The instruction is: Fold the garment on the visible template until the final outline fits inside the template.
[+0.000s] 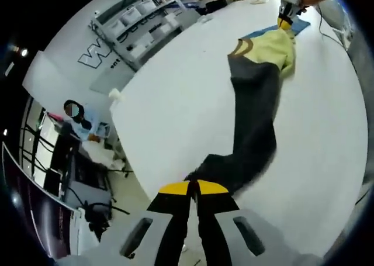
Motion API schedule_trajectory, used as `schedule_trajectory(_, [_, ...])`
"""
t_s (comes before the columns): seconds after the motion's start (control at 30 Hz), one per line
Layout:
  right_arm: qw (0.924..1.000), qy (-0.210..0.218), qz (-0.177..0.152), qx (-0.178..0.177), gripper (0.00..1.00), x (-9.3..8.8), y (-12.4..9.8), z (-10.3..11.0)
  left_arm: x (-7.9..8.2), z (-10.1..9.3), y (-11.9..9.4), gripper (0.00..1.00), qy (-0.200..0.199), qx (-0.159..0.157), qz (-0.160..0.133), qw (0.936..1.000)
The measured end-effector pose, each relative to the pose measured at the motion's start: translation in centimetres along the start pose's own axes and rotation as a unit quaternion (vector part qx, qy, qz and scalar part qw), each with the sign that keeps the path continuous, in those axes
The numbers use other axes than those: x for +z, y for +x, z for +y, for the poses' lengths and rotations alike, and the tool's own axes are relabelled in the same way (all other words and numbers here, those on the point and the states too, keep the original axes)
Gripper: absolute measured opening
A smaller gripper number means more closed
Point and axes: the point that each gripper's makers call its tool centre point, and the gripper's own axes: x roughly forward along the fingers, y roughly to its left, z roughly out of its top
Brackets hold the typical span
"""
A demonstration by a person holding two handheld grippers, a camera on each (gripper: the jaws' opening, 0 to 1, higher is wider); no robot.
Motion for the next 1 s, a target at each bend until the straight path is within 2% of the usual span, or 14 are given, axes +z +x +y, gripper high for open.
schedule_trajectory(0.13, [1.0000,0.002,0.000,0.000,0.00,0.0,0.0,0.0,-0.2,0.3,-0.3,0.19,-0.031,0.009,0.000,0.9995])
schedule_trajectory(0.3, [1.0000,0.002,-0.002,-0.001,0.00,0.0,-0.1,0.1,0.9,-1.0,0.0,0.21,-0.071,-0.005,-0.015,0.9974])
schedule_trajectory(0.47, [1.0000,-0.006,-0.007,0.002,0.00,0.2,-0.3,0.3,2.0,-3.2,1.2,0.24,-0.079,-0.018,-0.019,0.9965])
schedule_trajectory(0.73, [0.9997,-0.012,-0.019,0.007,0.00,0.6,-0.8,0.4,2.7,-4.9,3.0,0.27,-0.101,-0.033,-0.016,0.9942])
schedule_trajectory(1.0, [0.9989,-0.013,-0.042,0.018,0.12,1.5,-1.9,1.1,2.3,-5.2,4.3,0.31,-0.139,-0.036,-0.001,0.9896])
